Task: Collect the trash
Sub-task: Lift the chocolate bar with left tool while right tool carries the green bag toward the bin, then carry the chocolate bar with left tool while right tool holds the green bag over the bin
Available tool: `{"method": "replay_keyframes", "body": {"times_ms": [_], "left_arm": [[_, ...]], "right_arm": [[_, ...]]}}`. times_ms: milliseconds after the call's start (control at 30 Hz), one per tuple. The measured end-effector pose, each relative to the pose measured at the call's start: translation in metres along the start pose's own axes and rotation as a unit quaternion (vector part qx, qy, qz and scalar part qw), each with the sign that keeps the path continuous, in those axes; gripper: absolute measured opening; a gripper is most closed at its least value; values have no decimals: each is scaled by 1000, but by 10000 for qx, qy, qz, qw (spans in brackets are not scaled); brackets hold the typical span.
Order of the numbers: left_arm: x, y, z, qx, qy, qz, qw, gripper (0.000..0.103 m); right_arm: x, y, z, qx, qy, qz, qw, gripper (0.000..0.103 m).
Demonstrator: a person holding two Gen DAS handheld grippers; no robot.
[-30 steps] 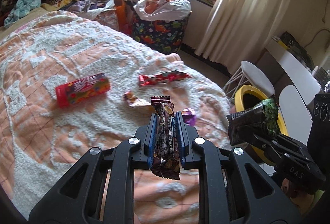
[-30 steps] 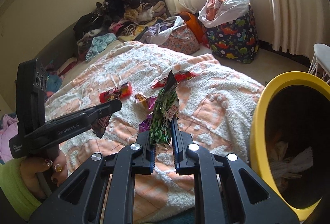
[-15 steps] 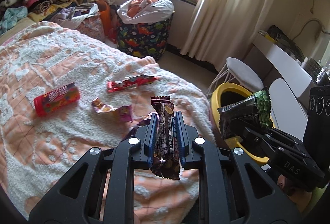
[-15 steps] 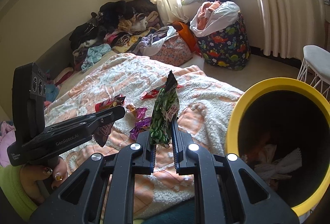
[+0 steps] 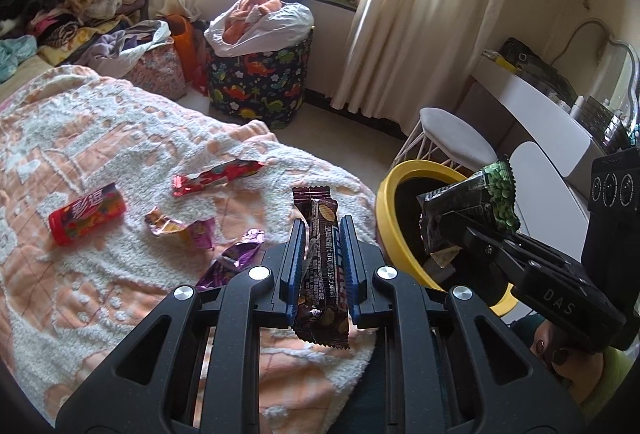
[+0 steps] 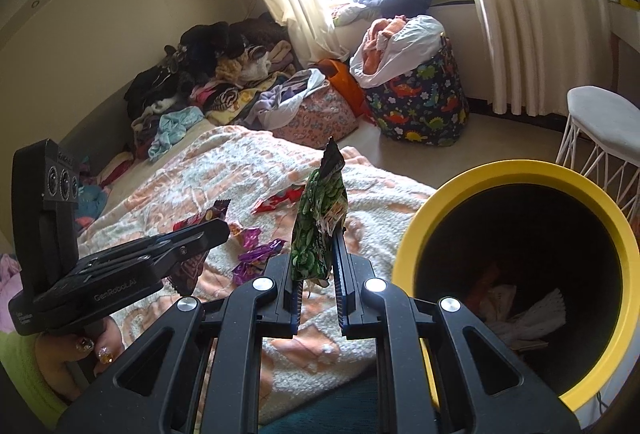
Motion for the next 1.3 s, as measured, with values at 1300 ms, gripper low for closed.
{"method": "replay_keyframes", "body": {"times_ms": [1300], "left_arm": [[99,-30,21,-354,-942,854,9912,13]], "right_arm": [[108,37,-19,515,-1045,895,9891,13]]}}
Point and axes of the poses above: each gripper's, at about its wrist camera, not at the fingertips, and y roughly against the way its jaws point, x to its right, z to its underside, the point moved 2 cm from there along -y, roughly the way its jaws point, and after that the axes turned 9 degrees about x, right-handed, at the moved point
